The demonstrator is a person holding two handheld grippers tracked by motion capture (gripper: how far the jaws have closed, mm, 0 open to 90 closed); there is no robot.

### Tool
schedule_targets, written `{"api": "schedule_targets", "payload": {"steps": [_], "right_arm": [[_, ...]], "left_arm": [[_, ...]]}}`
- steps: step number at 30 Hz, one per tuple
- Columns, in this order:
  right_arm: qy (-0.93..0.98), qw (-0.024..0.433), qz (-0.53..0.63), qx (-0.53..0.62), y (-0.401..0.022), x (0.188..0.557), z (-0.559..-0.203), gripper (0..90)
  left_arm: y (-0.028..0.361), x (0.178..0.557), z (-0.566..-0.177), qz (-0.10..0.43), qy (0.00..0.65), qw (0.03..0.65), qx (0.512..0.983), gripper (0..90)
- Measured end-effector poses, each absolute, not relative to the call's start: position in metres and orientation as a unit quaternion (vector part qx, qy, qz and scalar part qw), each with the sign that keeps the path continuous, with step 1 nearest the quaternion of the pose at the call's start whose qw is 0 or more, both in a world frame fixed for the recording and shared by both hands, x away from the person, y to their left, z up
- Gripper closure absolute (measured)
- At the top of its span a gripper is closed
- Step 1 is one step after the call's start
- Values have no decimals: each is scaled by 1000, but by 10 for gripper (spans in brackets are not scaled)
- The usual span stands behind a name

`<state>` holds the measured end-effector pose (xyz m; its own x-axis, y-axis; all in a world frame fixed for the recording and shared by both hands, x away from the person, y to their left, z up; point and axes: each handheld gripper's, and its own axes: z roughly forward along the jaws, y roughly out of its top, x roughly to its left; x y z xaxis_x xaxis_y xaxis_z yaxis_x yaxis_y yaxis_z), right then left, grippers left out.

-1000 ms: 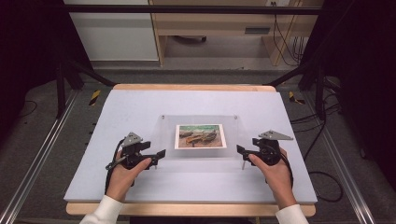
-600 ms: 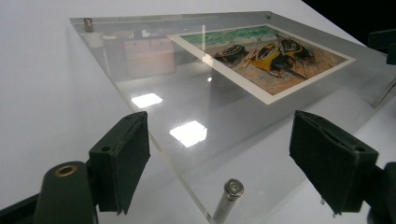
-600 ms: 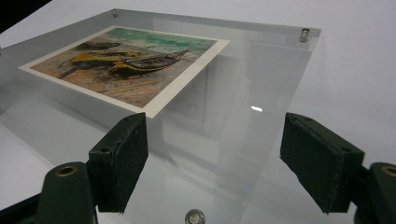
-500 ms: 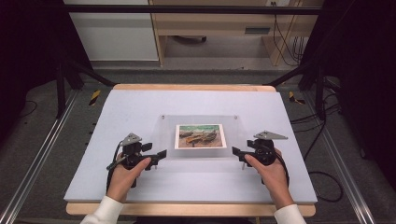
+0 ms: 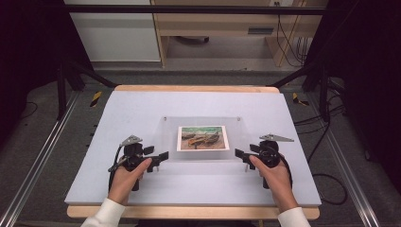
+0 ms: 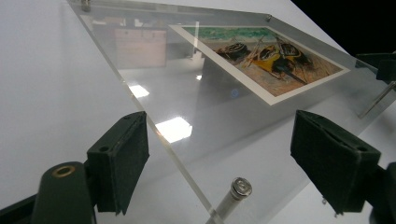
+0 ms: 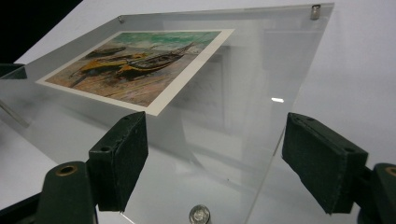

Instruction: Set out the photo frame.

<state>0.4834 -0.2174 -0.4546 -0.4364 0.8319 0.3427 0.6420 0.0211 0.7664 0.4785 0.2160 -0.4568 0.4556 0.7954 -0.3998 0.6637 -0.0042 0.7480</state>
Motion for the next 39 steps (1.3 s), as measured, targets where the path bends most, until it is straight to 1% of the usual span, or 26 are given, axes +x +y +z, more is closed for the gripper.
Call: {"api": "schedule_targets", "payload": {"steps": [5,6,7,8,9,18,23,30,35,39], "right_arm": [[697,82,472,534,-219,483,-456,220],[696,76,472,536,-219,483,-457,218],[695,74,472,538,-220,484,-457,217],[695,73,472,537,-220,484,-457,216],[694,71,472,539,-220,485,-457,214],[692,66,474,541,-220,484,-458,212],[692,60,475,540,-221,483,-458,207],[689,40,479,542,-221,488,-460,199],[691,43,477,541,-221,490,-460,209],[692,44,475,541,-221,490,-459,218]], "left_arm": [[218,479,-459,37,532,482,695,178],[222,484,-462,35,494,491,717,179],[221,487,-464,37,479,503,719,177],[219,487,-464,25,484,505,714,176],[220,488,-464,37,481,501,718,176],[220,490,-465,40,481,501,718,177],[220,490,-465,38,479,501,720,176],[221,493,-465,33,478,502,721,175],[221,495,-464,30,477,497,724,179],[222,496,-462,25,481,492,725,204]]}}
